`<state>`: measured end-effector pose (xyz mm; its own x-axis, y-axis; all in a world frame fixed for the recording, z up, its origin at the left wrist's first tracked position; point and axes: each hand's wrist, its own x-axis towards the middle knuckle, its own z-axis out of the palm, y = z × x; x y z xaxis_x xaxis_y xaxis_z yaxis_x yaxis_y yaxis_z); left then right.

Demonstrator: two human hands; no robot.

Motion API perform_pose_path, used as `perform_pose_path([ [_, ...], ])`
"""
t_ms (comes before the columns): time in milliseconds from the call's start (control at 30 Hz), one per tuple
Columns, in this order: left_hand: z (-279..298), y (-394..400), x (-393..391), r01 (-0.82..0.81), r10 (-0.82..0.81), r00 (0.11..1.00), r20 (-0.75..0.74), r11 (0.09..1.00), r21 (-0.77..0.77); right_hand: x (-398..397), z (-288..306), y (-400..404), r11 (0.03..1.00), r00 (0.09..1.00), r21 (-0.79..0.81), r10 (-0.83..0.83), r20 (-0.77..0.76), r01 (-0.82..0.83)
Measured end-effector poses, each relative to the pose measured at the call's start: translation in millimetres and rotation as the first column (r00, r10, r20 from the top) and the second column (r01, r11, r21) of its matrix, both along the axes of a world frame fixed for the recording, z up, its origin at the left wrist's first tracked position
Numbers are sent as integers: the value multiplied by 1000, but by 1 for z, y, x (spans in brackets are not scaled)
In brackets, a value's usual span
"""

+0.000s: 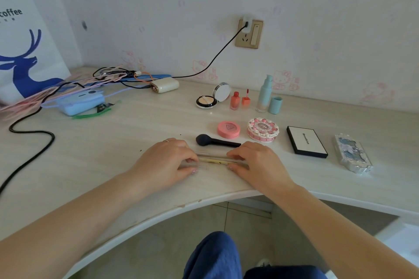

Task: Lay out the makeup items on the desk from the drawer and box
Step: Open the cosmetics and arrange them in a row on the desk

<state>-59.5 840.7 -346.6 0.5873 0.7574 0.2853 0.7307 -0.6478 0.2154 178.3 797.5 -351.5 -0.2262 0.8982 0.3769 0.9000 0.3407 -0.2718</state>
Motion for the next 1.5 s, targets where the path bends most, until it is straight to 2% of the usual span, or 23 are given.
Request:
perform_pose_path([
  [233, 4, 6, -1, 11, -10, 998, 55, 1000, -13, 5, -2, -2, 1000, 995, 9, -24, -101, 25],
  [400, 16, 27, 12, -19, 41, 975, 220, 995, -101, 17, 9, 18, 995, 977, -3, -98, -192, 99],
  [500, 22, 52, 29, -63, 107, 958, 266, 983, -171, 23, 18, 45, 992, 984, -20, -129, -119, 127],
  [600, 24, 78, 47, -90, 149, 958, 246, 968, -236, 24, 27, 69, 976, 983, -116, -184, 4, 183],
  [700, 25, 99, 66, -107, 164, 974, 154, 941, -322, 25, 34, 91, 966, 973, -189, -143, 182, 177],
  [800, 23, 109, 81, -131, 153, 988, 26, 909, -396, 23, 40, 104, 955, 954, -262, -59, 294, 140],
  [867, 18, 115, 88, -121, 131, 991, -6, 897, -425, 21, 41, 110, 942, 951, -318, -4, 308, 107],
  [1033, 15, 122, 92, -65, 93, 995, 39, 886, -460, 22, 43, 117, 929, 957, -369, 77, 280, 33],
  [1100, 15, 124, 92, -42, 98, 991, 91, 872, -487, 24, 41, 118, 933, 964, -359, 88, 250, 8],
  [1167, 18, 124, 93, 10, 118, 970, 214, 856, -517, 26, 40, 117, 941, 989, -339, 64, 131, -16],
  [1233, 26, 124, 92, 103, 172, 892, 418, 823, -559, 27, 43, 116, 951, 994, -301, 38, -105, -68],
  [1300, 36, 122, 90, 278, 278, 729, 625, 715, -642, 26, 51, 118, 966, 956, -242, 18, -293, -92],
  [1367, 41, 120, 90, 458, 368, 562, 741, 607, -649, 22, 62, 120, 973, 903, -225, -52, -427, -50],
  [1433, 42, 116, 93, 552, 434, 432, 791, 566, -612, 19, 72, 122, 968, 869, -249, -125, -479, 2],
  [1500, 41, 112, 98, 618, 495, 307, 813, 546, -566, 13, 78, 120, 968, 887, -247, -143, -439, 34],
])
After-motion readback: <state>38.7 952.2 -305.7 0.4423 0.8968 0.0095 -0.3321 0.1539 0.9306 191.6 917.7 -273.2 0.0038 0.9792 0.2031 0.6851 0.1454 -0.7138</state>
